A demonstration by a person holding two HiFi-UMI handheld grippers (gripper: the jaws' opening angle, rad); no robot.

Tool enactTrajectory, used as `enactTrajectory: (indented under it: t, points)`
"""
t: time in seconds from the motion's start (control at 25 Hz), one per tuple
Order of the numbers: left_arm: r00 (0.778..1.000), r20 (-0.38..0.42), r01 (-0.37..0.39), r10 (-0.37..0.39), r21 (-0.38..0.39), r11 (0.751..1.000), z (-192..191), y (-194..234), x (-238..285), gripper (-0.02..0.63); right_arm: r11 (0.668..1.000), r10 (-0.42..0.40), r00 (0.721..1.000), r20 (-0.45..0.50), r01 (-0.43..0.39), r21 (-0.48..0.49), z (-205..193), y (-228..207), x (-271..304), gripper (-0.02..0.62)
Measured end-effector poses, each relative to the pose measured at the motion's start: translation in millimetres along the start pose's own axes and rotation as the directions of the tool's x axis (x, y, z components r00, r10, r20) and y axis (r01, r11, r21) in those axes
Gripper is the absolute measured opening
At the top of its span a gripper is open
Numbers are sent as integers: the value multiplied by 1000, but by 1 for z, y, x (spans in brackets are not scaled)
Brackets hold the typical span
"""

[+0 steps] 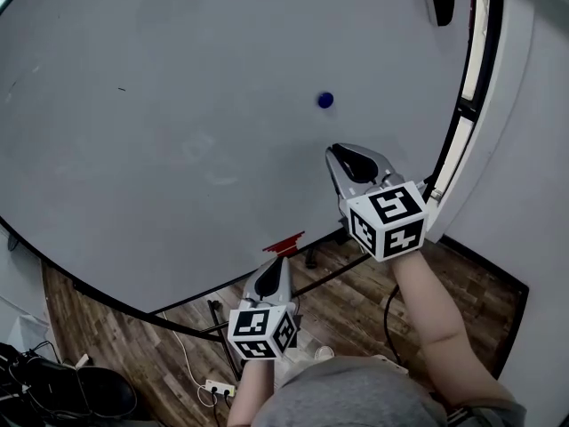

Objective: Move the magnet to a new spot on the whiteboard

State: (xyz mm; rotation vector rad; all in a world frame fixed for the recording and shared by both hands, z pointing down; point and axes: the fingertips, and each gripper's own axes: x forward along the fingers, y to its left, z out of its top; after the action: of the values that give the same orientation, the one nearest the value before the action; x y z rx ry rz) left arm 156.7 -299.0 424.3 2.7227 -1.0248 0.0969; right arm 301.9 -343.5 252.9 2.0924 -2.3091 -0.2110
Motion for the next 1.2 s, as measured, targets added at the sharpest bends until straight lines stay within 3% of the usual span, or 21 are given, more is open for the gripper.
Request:
enactTrajectory:
  t: [0.44,0.8,1.2]
  points:
    - [999,4,54,-54,25,998,-2,1,12,3,998,-31,999,35,32,-45,38,-26,24,130]
    - [996,-2,87,-87,45,995,1,10,24,3,994,-65,997,32,68,-91,49,-31,45,135]
    - [994,1,109,-109,29,994,5,19,35,3,995,-52,998,32,55,-88,50,-34,51,126]
